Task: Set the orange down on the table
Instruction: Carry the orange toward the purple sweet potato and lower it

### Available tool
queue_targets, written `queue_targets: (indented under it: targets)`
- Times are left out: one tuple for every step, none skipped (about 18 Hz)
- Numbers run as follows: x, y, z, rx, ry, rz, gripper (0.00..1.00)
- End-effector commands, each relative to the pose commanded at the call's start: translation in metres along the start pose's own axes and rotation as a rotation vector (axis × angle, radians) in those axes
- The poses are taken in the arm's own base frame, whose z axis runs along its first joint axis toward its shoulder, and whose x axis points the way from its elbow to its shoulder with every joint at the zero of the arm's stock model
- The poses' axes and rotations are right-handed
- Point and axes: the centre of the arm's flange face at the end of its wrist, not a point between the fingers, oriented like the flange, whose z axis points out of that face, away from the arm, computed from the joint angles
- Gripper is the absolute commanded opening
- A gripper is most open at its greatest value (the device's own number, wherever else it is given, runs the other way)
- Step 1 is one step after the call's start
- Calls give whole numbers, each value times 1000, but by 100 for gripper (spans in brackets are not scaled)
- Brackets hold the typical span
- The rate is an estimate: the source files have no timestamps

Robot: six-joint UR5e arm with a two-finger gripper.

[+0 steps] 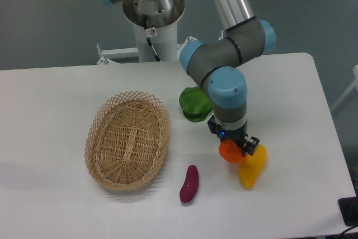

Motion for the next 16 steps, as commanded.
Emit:
queue_targets:
  targets:
    - [4,-5,1,-5,0,-1,57]
    - [10,-13,3,-10,1,3,57]
    - [13,-18,4,-16,-1,3,57]
    - [16,-23,5,-23,-5,3,57]
    - [19,-28,5,-30,-9,6,57]
    - [22,-32,6,-37,-15,11,57]
    - [26,-38,6,-37,-27,9,57]
    - [30,-44,9,-35,-30,2,57]
    - [31,-46,10,-32,-34,-11,57]
    - [31,-48,10,-32,-34,-16,58]
    - [30,-48,10,-31,-35,-18,61]
    - [29,-49,10,-30,-36,-18,63]
    - [29,-49,11,-31,-35,-18,64]
    - [29,-49,12,-31,-35,-18,68]
    - [28,-49,11,-31,-35,-18,69]
    - [27,-50,10,-29,-38,-21,73]
